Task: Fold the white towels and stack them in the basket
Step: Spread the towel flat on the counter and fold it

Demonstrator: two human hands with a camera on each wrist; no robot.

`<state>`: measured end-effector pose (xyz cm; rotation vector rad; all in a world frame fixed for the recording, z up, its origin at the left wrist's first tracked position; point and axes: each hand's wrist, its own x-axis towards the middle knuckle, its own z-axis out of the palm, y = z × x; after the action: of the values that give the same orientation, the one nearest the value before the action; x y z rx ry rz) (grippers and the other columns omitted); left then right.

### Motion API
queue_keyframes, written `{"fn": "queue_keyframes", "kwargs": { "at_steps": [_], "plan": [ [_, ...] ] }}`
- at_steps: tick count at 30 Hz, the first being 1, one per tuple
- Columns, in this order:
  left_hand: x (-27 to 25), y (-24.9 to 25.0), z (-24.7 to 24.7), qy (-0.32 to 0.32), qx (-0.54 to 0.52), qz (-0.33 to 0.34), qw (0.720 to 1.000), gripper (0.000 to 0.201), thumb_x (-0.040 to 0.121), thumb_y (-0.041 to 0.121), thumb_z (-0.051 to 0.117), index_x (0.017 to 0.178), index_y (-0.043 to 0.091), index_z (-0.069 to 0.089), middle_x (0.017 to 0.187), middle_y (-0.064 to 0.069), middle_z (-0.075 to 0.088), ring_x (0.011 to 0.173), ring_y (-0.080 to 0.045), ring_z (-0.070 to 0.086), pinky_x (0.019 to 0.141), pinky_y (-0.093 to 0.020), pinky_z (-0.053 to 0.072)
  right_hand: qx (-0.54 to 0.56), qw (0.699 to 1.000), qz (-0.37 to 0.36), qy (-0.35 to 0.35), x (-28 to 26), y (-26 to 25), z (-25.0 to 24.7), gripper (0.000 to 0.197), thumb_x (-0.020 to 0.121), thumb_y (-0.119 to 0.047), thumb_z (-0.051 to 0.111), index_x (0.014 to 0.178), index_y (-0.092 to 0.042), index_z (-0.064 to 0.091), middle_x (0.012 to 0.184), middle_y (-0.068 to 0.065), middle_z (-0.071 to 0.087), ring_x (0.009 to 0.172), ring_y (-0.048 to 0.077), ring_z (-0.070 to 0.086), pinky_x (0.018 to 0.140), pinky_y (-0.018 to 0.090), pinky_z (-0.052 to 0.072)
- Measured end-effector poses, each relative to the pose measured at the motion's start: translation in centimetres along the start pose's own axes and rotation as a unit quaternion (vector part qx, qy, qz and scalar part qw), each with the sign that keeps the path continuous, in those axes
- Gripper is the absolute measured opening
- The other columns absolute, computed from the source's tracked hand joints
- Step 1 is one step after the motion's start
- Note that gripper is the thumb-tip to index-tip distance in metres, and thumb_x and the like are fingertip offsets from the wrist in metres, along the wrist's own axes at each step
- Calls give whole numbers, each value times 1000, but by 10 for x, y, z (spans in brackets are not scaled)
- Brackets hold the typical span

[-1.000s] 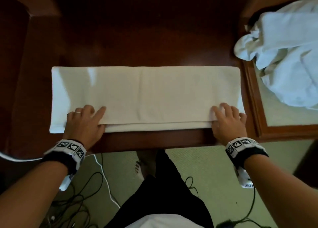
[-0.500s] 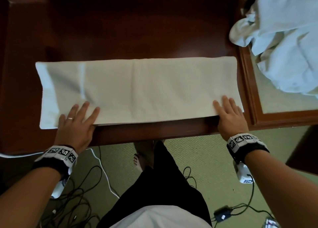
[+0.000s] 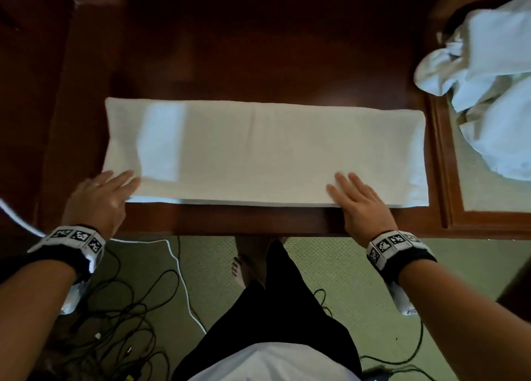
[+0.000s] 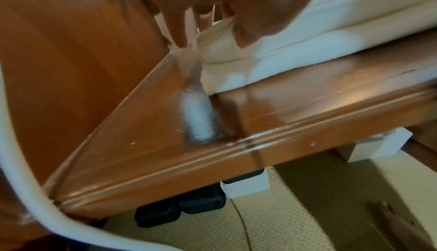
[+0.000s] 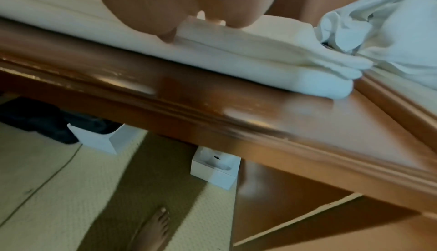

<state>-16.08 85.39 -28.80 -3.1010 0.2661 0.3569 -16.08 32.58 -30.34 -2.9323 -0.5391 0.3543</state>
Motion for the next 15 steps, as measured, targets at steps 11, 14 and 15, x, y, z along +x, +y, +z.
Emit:
{"fn": "queue_keyframes", "kwargs": {
  "at_steps": [11,14,15],
  "plan": [
    [59,84,-18,-6,-61,6,998,67,95,56,31,151,21,43,157,-13,39,140,-36,39,116,-54,29,-1,997,54,-56,69,-74,-13,59,101,-51,24,156,-30,19,166,11,6,150,39,11,114,56,25],
    [62,77,8,-83,-50,-54,994,69,99,68,13,159,39,-4,168,2,-10,155,-29,-3,122,-58,7,2,989,72,-127,75,-80,1,63,99,-63,9,152,-43,-19,159,-1,-34,146,32,-29,118,59,-5],
    [57,63,13,-104,-51,-97,989,71,96,71,8,156,41,-15,166,5,-19,154,-28,-11,122,-59,4,4,988,73,-136,75,-79,2,63,98,-64,8,150,-45,-22,157,-3,-37,145,30,-32,118,59,-8]
  ]
}}
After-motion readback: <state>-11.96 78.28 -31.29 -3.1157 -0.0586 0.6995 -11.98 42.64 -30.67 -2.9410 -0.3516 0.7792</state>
